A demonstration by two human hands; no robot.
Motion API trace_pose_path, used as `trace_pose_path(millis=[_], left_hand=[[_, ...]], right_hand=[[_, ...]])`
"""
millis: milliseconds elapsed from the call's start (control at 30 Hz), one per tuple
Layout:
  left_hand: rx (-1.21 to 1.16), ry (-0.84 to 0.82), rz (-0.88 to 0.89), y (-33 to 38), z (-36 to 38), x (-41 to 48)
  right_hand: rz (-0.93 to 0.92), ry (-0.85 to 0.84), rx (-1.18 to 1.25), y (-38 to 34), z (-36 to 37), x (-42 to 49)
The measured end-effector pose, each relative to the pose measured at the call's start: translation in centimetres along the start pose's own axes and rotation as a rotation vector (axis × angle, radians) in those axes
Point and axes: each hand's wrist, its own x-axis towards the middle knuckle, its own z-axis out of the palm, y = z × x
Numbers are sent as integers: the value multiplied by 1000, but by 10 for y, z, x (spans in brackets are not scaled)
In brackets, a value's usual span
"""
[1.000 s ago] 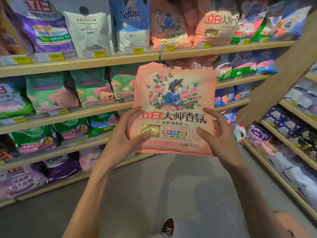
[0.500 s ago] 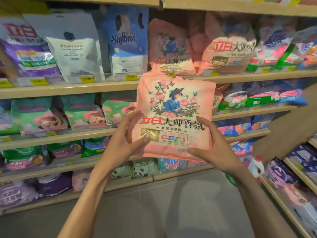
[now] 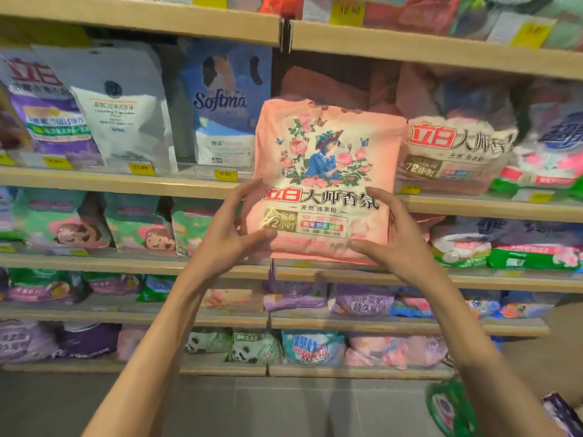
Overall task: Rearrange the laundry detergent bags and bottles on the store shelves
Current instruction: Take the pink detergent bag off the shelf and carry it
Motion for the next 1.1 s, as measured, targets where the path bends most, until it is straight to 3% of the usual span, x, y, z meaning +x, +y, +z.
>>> trace_pose_path(millis=[267, 500, 833, 1100], left_hand=[[22, 101, 31, 0, 29, 77], [136, 67, 58, 6, 22, 147], [373, 33, 148, -19, 12, 208], [495, -41, 59, -35, 5, 219]], right_hand=[[-90, -32, -49, 33, -36, 93], [-149, 44, -137, 37, -43, 156], [-39, 125, -323, 54, -34, 212], [-1, 105, -314, 77, -23, 208]])
